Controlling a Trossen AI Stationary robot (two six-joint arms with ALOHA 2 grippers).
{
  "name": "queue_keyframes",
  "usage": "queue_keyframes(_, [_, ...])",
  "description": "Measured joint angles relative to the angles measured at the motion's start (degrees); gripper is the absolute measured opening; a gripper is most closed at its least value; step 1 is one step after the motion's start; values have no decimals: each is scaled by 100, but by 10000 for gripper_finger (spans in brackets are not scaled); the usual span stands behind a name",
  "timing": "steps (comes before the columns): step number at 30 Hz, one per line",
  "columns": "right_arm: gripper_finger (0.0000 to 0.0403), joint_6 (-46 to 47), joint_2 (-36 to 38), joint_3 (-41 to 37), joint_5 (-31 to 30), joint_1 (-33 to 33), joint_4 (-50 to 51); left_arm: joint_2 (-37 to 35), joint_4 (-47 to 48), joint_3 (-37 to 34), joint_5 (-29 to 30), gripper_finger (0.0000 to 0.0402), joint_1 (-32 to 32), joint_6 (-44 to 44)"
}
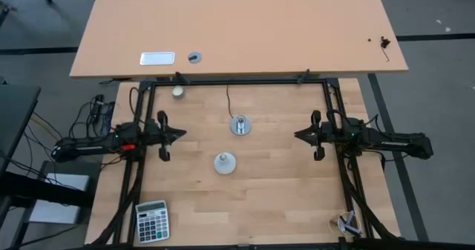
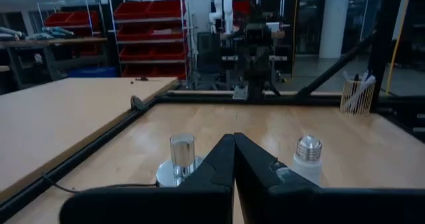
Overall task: Screw lightbulb
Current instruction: Insert the lightbulb into the lamp
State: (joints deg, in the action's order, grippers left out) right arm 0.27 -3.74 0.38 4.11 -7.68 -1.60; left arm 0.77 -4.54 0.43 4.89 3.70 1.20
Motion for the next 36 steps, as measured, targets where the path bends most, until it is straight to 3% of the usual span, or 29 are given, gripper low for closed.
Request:
queue_keyframes(13, [48,-1,1,-1,1,-1,-1,0,-1118,0,-1,12,-2,-346])
queue_keyframes(18, [48,-1,0,-1,0,-1,-1,17,-1577,-1,-48,12,-2,-869])
queue_keyframes(22, [48,0,0,0,0,-1,-1,62,-1745,0,-517,15,-6,-1026])
queue_keyframes(36, [48,0,1,1,1,-1,-3,1464,-2356,2,-1002,135,-6,-1824])
